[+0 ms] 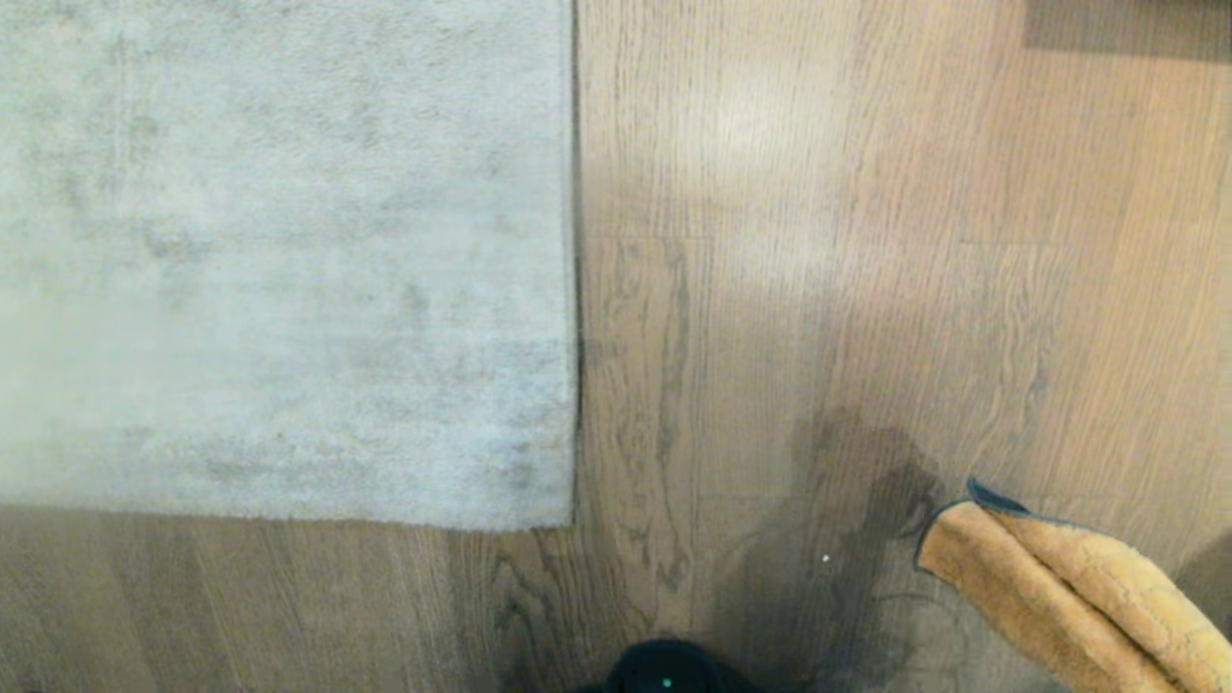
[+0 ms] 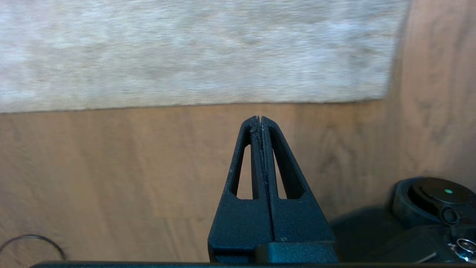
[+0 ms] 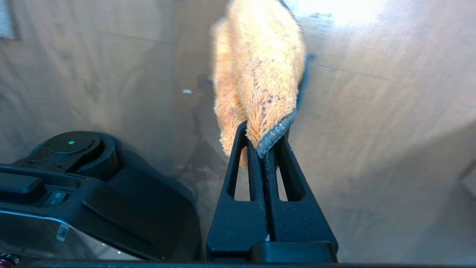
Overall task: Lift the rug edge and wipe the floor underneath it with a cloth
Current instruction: Put down the rag
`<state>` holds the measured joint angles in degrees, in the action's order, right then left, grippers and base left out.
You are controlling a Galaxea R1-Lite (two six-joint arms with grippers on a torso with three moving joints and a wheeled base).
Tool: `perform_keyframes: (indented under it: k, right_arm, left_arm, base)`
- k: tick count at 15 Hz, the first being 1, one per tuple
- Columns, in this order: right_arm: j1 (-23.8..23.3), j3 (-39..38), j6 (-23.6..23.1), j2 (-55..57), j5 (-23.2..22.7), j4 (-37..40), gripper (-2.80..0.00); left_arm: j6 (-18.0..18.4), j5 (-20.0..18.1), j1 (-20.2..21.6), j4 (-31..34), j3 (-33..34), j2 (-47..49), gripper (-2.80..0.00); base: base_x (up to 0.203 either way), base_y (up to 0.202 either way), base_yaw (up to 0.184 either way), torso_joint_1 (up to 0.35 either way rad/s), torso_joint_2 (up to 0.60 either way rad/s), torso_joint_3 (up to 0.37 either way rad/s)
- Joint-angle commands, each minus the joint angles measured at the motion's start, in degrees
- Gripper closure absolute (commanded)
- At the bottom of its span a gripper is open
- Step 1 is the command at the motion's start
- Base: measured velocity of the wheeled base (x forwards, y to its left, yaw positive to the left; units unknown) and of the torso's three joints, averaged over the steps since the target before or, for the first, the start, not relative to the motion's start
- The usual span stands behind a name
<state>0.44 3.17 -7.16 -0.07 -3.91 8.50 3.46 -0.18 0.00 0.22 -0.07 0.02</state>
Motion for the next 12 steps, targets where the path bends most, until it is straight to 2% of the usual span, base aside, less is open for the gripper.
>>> perform_keyframes:
  k: [1, 9, 12]
  right_arm:
    - [0.0, 0.0, -0.1, 0.1, 0.0, 0.0, 0.00]
    - [0.0, 0.0, -0.1, 0.1, 0.0, 0.0, 0.00]
    - [0.0, 0.0, -0.1, 0.1, 0.0, 0.0, 0.00]
  left_arm:
    - [0.1, 0.0, 0.0, 0.0, 0.0, 0.0, 0.00]
    - [0.1, 0.0, 0.0, 0.0, 0.1, 0.0, 0.00]
    - [0.0, 0.0, 0.0, 0.0, 0.0, 0.0, 0.00]
  base:
    - [0.000, -0.197, 0.001, 0.002, 0.00, 0.007]
    - [0.000, -0.195, 0.000, 0.001, 0.00, 0.002]
    - [0.000, -0.087, -0.002, 0.003, 0.00, 0.001]
